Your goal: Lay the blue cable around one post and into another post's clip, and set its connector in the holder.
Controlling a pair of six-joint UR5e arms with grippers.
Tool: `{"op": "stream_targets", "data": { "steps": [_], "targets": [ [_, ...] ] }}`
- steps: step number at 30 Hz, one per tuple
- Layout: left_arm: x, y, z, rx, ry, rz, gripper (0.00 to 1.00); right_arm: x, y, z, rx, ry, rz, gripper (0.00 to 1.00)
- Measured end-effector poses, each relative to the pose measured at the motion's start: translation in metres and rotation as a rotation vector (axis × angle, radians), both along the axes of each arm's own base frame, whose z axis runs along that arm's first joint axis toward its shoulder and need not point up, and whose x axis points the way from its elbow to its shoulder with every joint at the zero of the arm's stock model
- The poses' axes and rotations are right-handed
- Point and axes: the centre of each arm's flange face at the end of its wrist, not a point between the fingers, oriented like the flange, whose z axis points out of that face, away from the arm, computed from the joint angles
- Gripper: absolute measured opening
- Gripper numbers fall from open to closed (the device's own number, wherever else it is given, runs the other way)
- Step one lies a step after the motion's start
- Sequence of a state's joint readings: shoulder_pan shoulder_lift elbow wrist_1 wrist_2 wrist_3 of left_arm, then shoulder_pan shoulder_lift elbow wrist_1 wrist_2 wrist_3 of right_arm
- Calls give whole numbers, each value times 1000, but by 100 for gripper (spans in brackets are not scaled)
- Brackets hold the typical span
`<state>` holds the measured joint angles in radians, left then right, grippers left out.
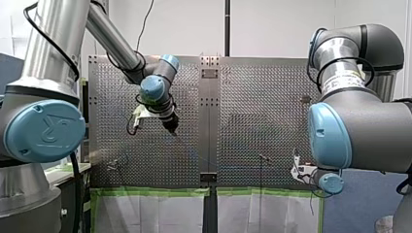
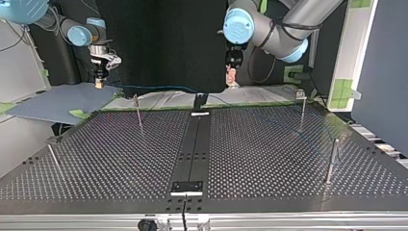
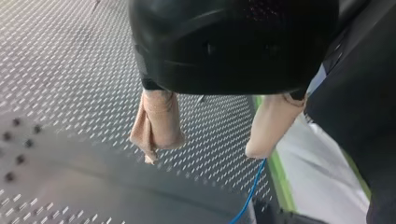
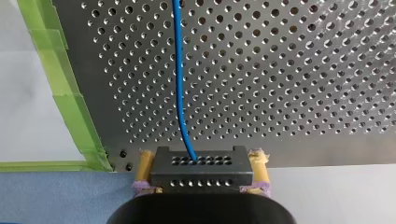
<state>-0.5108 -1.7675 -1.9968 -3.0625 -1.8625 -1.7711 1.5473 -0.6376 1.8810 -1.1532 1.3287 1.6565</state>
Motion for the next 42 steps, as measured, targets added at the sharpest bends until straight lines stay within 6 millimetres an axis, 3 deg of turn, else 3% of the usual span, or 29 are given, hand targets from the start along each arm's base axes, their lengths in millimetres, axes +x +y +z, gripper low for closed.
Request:
{"op": "stream_targets", "data": {
  "steps": [11, 29, 42],
  "targets": [
    [-17, -39, -40, -34, -1, -46, 100, 0, 0, 0, 0, 1, 1, 0],
    [-54, -121, -106, -136, -30, -166, 100, 1, 1, 0, 3, 4, 2, 0],
    [-75, -199, -136, -241, -100, -279, 100, 1, 1, 0, 5, 4, 3, 0]
  ]
}}
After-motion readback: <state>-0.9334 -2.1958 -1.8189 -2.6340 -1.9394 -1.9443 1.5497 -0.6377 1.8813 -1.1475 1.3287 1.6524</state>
